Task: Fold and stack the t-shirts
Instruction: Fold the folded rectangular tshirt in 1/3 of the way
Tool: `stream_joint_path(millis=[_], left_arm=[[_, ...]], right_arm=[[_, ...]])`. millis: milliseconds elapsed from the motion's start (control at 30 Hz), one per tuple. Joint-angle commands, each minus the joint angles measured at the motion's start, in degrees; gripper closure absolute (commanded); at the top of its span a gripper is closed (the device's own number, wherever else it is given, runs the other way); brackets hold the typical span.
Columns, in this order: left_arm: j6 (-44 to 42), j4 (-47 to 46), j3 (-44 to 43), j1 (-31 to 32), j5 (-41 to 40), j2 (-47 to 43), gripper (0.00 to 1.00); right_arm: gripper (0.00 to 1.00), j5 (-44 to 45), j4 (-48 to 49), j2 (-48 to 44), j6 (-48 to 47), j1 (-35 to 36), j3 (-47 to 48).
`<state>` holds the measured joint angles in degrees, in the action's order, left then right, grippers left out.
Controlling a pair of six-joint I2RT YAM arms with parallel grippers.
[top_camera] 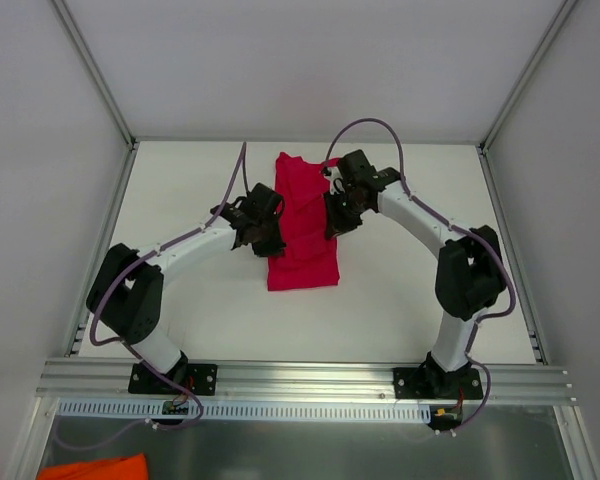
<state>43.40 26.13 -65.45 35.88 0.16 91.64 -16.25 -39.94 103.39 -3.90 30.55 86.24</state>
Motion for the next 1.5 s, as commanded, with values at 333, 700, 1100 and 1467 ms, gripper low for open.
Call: stream_joint_path(millis=[333,700,1100,1467], left_arm=[[-3.76,-1.87,-8.37,-3.97,3.88,9.96,1.00],[-4.02,-0.99,-16.36,-9.33,6.51,15.59,1.00],[-3.06,-0.38,-20.43,-10.30,7.13,19.38,0.01],[0.02,-5.55,-6.29,-10.21,9.24,7.52,0.01]], right_arm=[[0.99,-1.42,-3.12,5.77,-0.58,-0.49,4.29],[0.99,2.18,-2.77,8.39,2.05,-3.12,7.10],[0.00,10.01,-3.74,9.73,1.35,-3.83,15.46],[0.13,7.73,-3.56,-6.00,3.73,-3.83,0.97]])
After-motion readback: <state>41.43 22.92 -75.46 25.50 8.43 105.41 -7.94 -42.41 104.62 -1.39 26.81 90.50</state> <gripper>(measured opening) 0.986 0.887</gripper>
